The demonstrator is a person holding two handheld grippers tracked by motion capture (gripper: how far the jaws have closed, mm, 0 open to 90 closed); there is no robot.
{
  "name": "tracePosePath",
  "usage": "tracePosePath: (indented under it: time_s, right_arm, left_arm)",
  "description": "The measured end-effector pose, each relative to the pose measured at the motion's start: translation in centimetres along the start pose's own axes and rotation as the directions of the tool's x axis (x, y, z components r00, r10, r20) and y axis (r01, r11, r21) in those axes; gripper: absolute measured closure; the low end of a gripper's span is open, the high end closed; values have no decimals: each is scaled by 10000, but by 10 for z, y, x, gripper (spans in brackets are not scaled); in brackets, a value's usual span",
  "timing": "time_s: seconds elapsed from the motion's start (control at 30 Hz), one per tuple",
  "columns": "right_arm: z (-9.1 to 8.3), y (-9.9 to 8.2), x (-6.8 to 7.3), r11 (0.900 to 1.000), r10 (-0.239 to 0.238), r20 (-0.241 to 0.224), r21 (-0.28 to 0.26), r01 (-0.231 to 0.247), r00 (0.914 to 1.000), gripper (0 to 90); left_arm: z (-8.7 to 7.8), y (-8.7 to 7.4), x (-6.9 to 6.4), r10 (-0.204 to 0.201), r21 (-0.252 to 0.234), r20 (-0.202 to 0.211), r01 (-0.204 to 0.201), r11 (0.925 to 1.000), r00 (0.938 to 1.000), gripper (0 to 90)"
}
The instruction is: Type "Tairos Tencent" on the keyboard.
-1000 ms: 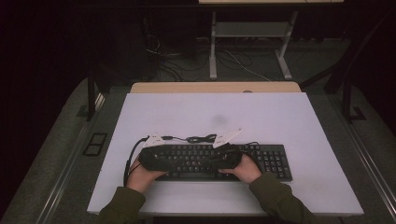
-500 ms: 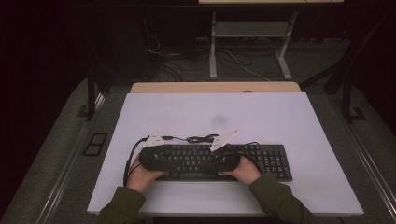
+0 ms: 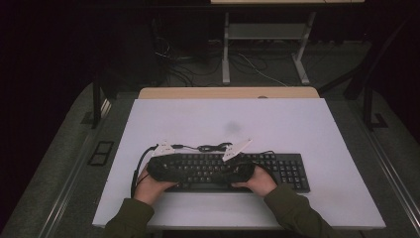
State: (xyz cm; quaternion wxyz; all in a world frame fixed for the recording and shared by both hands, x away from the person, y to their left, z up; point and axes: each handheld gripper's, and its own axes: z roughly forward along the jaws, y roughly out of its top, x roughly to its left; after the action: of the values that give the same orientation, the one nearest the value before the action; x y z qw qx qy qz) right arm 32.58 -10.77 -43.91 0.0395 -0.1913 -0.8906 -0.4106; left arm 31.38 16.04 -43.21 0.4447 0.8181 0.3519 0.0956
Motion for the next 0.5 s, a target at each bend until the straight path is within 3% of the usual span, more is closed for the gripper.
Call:
tracePosePath:
  time_s: [0.4,0.5]
  right_arm:
    - [-7,2,-2,9990,19,47,-456,-17,10000,893]
    - [-9,2,-3,9983,17,53,-579,-13,10000,858]
  left_arm:
    - [-2,0,1,25,-43,28,-25,10000,10000,219]
    - [-2,0,1,27,-60,38,-27,10000,10000,219]
